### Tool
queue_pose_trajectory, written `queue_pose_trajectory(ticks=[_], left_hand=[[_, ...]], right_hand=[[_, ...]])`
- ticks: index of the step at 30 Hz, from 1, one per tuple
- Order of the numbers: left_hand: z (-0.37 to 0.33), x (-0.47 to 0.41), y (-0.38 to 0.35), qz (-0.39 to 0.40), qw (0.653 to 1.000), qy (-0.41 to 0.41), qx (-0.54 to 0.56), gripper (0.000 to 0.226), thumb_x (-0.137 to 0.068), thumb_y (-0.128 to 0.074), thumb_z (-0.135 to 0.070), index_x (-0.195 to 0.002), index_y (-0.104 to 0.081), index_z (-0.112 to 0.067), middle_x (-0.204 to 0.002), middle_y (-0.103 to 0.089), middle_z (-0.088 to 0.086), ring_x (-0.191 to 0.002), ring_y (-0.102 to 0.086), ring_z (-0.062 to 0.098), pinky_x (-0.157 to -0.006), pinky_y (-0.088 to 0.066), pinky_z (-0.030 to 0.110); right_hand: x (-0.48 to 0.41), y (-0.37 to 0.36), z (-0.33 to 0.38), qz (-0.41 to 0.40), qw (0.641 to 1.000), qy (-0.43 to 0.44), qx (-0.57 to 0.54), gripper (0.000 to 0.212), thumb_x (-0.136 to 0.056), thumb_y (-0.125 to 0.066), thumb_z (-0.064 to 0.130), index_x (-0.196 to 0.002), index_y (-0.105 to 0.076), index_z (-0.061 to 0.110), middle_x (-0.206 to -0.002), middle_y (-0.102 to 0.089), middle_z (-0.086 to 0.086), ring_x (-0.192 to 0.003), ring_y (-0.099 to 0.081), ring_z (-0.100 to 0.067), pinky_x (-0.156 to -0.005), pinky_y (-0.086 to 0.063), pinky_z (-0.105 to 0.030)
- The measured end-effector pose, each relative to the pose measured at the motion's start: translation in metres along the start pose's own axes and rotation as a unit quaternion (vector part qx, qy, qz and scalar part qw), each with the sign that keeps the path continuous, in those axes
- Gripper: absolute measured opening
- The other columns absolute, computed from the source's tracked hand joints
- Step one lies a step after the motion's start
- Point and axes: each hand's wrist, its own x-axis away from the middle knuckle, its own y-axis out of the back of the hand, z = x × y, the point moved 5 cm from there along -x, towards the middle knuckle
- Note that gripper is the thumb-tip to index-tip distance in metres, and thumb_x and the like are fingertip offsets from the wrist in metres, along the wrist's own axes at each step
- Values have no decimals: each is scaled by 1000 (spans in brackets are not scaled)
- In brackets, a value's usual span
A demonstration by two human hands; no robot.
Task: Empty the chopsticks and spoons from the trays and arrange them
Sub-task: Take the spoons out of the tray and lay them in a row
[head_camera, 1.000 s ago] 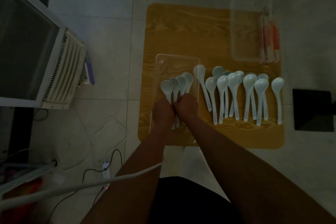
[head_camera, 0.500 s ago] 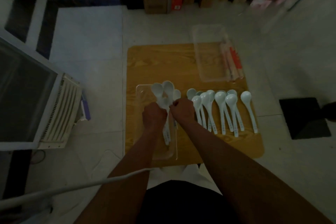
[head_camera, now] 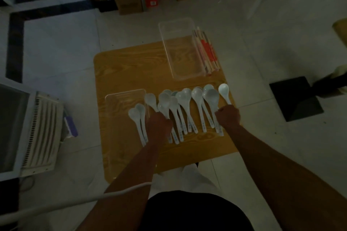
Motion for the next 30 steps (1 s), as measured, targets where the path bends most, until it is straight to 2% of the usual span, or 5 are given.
queue_pose_trajectory(ticks=[5, 11, 16, 23, 30], left_hand=[[-4, -2, -18, 14, 999, 31, -4, 13, -82, -59, -15, -76, -65, -4, -64, -60, 0, -52, -55, 6, -42, -32, 16], [-25, -8, -37, 12, 1000, 18, -11, 22, -81, -59, -10, -60, -53, -14, -56, -55, -3, -51, -54, 7, -43, -32, 16], [-41, -16, -55, 11, 1000, 21, -20, 23, -85, -57, -13, -62, -53, -15, -58, -55, -2, -55, -57, 12, -43, -35, 20], [-62, -23, -77, 5, 1000, -9, -24, 20, -87, -56, -8, -67, -52, -12, -62, -51, -3, -56, -51, 8, -41, -30, 11], [-68, -30, -88, 19, 998, -10, -67, 20, -84, -58, -9, -65, -52, -13, -58, -51, -3, -54, -55, 13, -41, -31, 19]], right_hand=[[-26, 2, -20, 9, 997, -69, -44, 20, -88, -63, 21, -92, -72, 4, -88, -72, -11, -72, -63, -22, -58, -42, -26], [-44, -1, -22, 21, 995, -67, -74, 25, -88, -61, 24, -98, -72, 4, -97, -72, -14, -91, -69, -29, -66, -44, -27], [-47, -2, -19, 15, 996, -48, -67, 25, -87, -67, 26, -98, -73, 5, -96, -73, -12, -88, -69, -27, -65, -46, -28], [-49, 3, -18, -3, 997, -40, -69, 28, -84, -73, 28, -103, -72, 6, -99, -72, -11, -92, -70, -26, -67, -45, -26], [-51, 5, -16, -12, 998, -36, -58, 25, -84, -73, 24, -101, -71, 7, -98, -72, -10, -91, -70, -25, -74, -51, -30]])
